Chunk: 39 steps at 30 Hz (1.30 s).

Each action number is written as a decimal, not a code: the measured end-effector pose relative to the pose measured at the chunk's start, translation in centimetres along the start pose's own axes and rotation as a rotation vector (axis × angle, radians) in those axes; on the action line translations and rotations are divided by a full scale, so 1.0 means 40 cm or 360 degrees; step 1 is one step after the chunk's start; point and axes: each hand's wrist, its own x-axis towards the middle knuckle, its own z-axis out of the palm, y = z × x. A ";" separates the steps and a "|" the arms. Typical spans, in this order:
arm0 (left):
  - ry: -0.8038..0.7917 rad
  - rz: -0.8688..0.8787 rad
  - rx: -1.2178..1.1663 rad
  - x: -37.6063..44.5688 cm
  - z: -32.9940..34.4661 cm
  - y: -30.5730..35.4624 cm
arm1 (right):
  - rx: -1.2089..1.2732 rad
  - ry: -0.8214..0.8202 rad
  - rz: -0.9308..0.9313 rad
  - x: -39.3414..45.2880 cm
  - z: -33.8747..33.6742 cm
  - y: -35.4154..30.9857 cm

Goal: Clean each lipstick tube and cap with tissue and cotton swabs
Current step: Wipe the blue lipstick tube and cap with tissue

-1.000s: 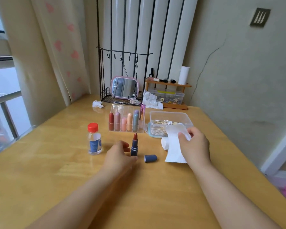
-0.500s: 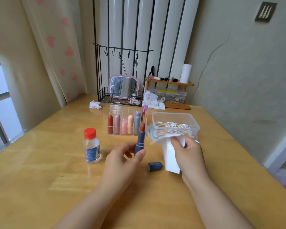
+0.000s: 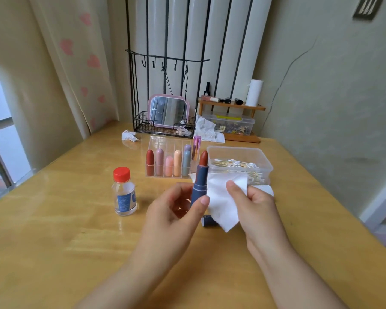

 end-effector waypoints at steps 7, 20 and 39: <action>0.0076 0.0031 -0.0052 0.005 -0.014 0.008 | -0.0191 0.0176 -0.0374 -0.018 -0.010 -0.016; -0.0022 -0.0127 -0.0108 0.001 -0.005 0.001 | 0.0456 -0.0629 0.0136 -0.069 0.016 -0.053; -0.0117 -0.0250 -0.0331 0.002 0.002 0.004 | -0.0076 -0.0327 -0.0186 -0.018 -0.024 -0.037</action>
